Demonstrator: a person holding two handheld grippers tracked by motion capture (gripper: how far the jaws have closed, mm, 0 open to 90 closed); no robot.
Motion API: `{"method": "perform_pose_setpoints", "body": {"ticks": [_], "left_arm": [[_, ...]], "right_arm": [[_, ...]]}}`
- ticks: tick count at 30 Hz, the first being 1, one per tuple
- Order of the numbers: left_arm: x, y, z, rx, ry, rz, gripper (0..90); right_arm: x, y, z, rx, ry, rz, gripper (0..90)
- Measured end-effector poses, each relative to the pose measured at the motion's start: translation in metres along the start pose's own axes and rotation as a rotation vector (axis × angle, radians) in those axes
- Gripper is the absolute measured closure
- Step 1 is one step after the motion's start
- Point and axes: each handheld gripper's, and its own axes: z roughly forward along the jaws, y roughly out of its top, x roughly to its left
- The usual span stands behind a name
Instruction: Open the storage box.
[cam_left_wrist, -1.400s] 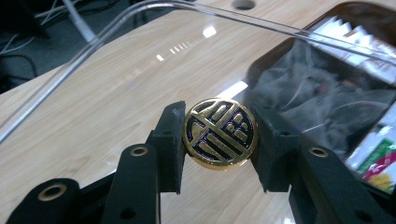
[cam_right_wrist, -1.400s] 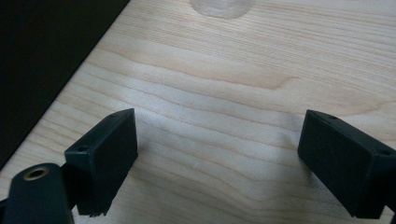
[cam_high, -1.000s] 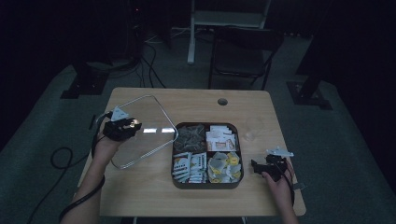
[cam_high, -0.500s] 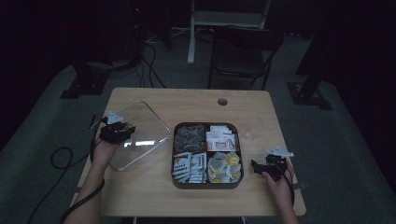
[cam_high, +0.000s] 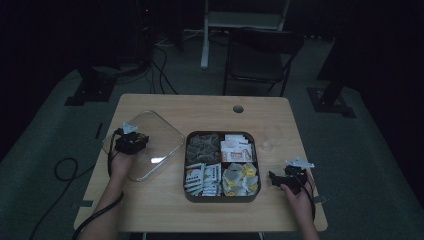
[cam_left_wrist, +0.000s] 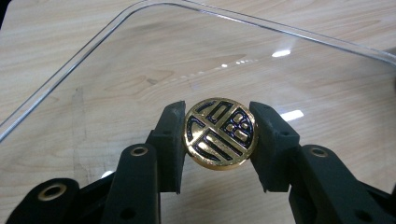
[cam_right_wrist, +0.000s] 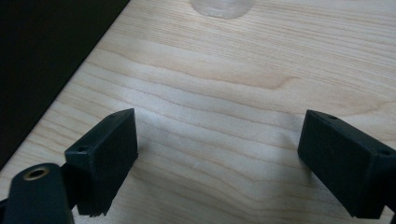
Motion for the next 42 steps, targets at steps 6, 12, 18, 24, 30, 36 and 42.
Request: {"method": "perform_pose_setpoints", "body": {"ticks": [6,12,18,24,30,36,42], "left_arm": [[-0.003,0.000,0.011,0.012,0.035,-0.007,59.4],[-0.008,0.002,0.021,0.019,0.034,-0.017,59.4],[-0.014,0.003,0.030,0.031,0.034,-0.025,59.4],[-0.016,0.003,0.036,0.033,0.028,-0.024,59.3],[-0.015,0.002,0.035,0.021,-0.006,-0.032,58.5],[-0.014,0.008,0.025,-0.008,-0.046,-0.044,37.2],[-0.014,0.008,0.016,-0.001,-0.085,-0.039,18.8]], "right_arm": [[0.000,0.000,0.000,0.000,0.000,0.000,11.7],[0.000,0.000,0.000,0.000,0.000,0.001,11.9],[0.000,0.000,0.000,-0.001,0.003,-0.001,12.0],[0.000,0.000,0.000,-0.001,0.003,-0.001,12.0],[0.000,0.000,0.000,-0.001,0.003,-0.001,12.0],[0.000,0.000,0.000,0.000,0.003,-0.001,12.0],[0.000,0.000,0.000,-0.001,0.003,-0.001,12.0]]}}
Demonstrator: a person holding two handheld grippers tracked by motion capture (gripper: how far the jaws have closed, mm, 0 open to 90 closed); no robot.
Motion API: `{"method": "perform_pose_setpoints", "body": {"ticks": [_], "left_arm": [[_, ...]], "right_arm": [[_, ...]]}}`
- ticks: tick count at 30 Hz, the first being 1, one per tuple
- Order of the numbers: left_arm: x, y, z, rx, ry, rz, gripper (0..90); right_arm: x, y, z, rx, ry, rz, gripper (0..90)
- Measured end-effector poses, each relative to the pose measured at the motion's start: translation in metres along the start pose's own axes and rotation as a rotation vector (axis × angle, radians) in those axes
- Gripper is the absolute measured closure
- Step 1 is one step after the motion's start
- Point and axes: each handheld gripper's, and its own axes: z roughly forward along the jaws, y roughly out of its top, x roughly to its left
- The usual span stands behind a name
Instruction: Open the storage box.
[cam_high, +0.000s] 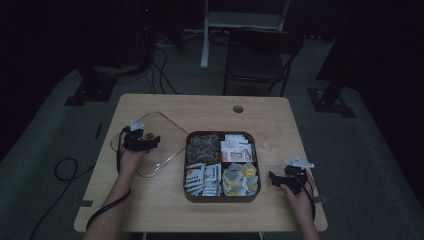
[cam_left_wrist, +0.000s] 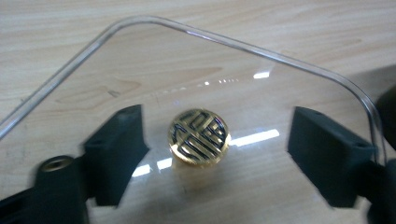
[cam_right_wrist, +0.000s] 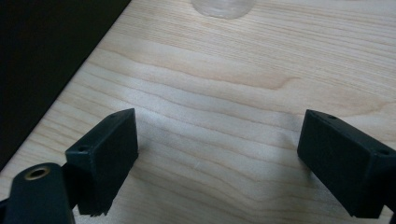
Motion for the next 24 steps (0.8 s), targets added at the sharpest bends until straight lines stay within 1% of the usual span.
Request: {"method": "perform_pose_setpoints", "body": {"ticks": [2,4,6,7,8,9,10,11,12,13,15,16,17,18,19,22,23,24], "left_arm": [[-0.001,0.000,-0.003,0.008,-0.012,0.004,18.7],[-0.003,-0.001,-0.005,0.025,-0.044,0.019,17.6],[-0.006,-0.001,-0.006,0.038,-0.063,0.046,11.4],[-0.008,-0.002,-0.007,0.034,-0.080,0.049,9.5],[-0.009,-0.002,-0.009,0.030,-0.096,0.053,9.5],[-0.010,-0.002,-0.010,0.031,-0.100,0.059,6.6],[-0.011,-0.002,-0.011,0.036,-0.115,0.061,2.1],[-0.013,-0.002,-0.012,0.034,-0.122,0.069,1.6],[-0.014,-0.002,-0.014,0.028,-0.116,0.081,1.6],[-0.016,-0.002,-0.016,0.029,-0.120,0.096,1.6],[-0.016,-0.002,-0.016,0.029,-0.120,0.096,1.7],[-0.023,-0.004,-0.020,0.035,-0.150,0.125,1.6],[-0.023,-0.004,-0.020,0.035,-0.150,0.125,1.5],[-0.026,-0.006,-0.023,0.029,-0.164,0.137,1.5],[-0.028,-0.007,-0.024,0.021,-0.171,0.138,1.5],[-0.030,-0.011,-0.027,0.021,-0.177,0.146,1.6],[-0.031,-0.013,-0.028,0.024,-0.178,0.156,1.6],[-0.033,-0.015,-0.029,0.026,-0.189,0.162,1.5]], "right_arm": [[0.000,0.000,0.000,0.000,0.000,0.000,12.0],[0.000,0.000,0.000,0.000,0.000,0.000,12.0],[0.000,0.000,0.000,0.000,0.000,0.000,12.0],[0.000,0.000,0.000,0.000,0.000,0.000,12.0],[0.000,0.000,0.000,0.000,0.000,0.000,12.0],[0.000,0.000,0.000,0.000,0.000,0.000,12.0],[0.000,0.000,0.000,0.000,0.000,0.000,12.0],[0.000,0.000,0.000,0.000,0.000,0.000,12.0],[0.000,0.000,0.000,0.000,0.000,0.000,12.0],[0.000,0.000,0.000,0.000,0.000,0.000,12.0],[0.000,0.000,0.000,0.000,0.000,0.000,12.0],[0.000,0.000,0.000,0.000,0.000,0.000,12.0],[0.000,0.000,0.000,0.000,0.000,0.000,12.0],[0.000,0.000,0.000,0.000,0.000,0.000,12.0],[0.000,0.000,0.000,0.000,0.000,0.000,12.0],[0.000,0.000,0.000,0.000,0.000,0.000,12.0],[0.000,0.000,0.000,0.000,0.000,0.000,12.0],[0.000,0.000,0.000,0.000,0.000,0.000,12.0]]}}
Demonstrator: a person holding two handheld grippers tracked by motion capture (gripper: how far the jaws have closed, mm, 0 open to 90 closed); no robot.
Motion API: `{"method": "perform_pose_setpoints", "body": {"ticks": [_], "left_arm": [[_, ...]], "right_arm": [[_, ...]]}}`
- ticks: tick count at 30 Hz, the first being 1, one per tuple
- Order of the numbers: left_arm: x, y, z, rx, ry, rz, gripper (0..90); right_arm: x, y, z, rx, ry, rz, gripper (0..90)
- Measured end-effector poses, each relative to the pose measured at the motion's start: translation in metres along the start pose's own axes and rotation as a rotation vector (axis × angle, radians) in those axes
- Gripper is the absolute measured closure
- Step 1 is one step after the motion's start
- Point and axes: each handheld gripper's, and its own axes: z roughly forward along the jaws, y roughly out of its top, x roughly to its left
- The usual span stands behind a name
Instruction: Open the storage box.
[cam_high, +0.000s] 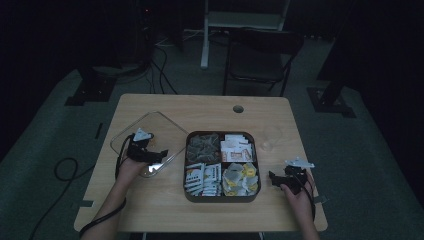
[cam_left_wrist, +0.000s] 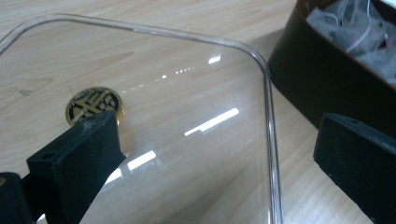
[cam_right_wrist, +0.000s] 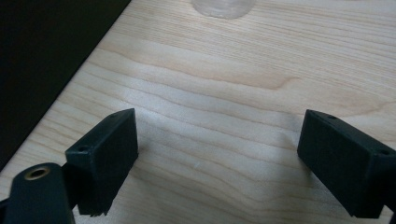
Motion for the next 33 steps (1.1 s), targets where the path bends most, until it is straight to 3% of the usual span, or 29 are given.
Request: {"method": "perform_pose_setpoints", "body": {"ticks": [10,21,26,28,33], "left_arm": [[-0.010,-0.014,-0.006,-0.003,-0.041,0.017,1.6],[-0.026,-0.033,-0.012,0.018,-0.084,0.081,1.6],[-0.034,-0.036,-0.016,0.009,-0.088,0.091,1.6],[-0.038,-0.038,-0.017,0.016,-0.064,0.122,1.6],[-0.046,-0.043,-0.018,0.024,-0.110,0.144,1.6]], "right_arm": [[0.000,0.000,0.000,0.000,0.000,0.000,12.0],[0.000,0.000,0.000,0.000,0.000,0.000,12.0],[0.000,0.000,0.000,0.000,0.000,0.000,12.0],[0.000,0.000,0.000,0.000,0.000,0.000,12.0],[0.000,0.000,0.000,0.000,0.000,0.000,12.0]]}}
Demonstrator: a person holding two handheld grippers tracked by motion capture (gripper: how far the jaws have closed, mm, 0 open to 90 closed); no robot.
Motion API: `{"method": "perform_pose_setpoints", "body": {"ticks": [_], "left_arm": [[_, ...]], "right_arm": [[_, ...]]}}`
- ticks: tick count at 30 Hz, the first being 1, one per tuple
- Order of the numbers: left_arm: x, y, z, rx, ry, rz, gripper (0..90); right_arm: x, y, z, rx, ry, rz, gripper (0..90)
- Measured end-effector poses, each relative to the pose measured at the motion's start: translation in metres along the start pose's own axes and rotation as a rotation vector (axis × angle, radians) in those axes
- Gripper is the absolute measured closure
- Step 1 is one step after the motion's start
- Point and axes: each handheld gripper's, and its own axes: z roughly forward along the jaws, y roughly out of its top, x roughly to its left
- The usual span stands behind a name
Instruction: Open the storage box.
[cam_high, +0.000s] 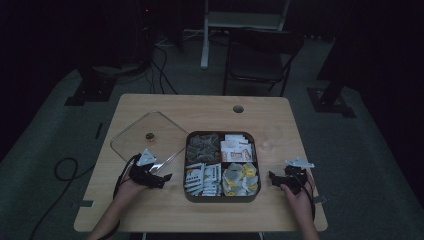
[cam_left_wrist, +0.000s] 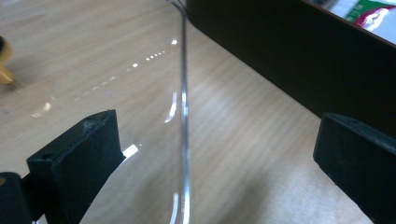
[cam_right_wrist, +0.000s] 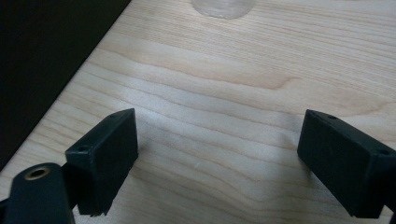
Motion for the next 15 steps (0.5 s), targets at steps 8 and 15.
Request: {"method": "perform_pose_setpoints", "body": {"ticks": [8,15], "left_arm": [[-0.012,-0.008,0.000,-0.031,-0.076,0.049,1.6],[-0.022,-0.014,0.001,-0.012,-0.088,0.056,1.6]], "right_arm": [[0.000,0.000,0.000,0.000,0.000,0.000,12.0],[0.000,0.000,0.000,0.000,0.000,0.000,12.0]]}}
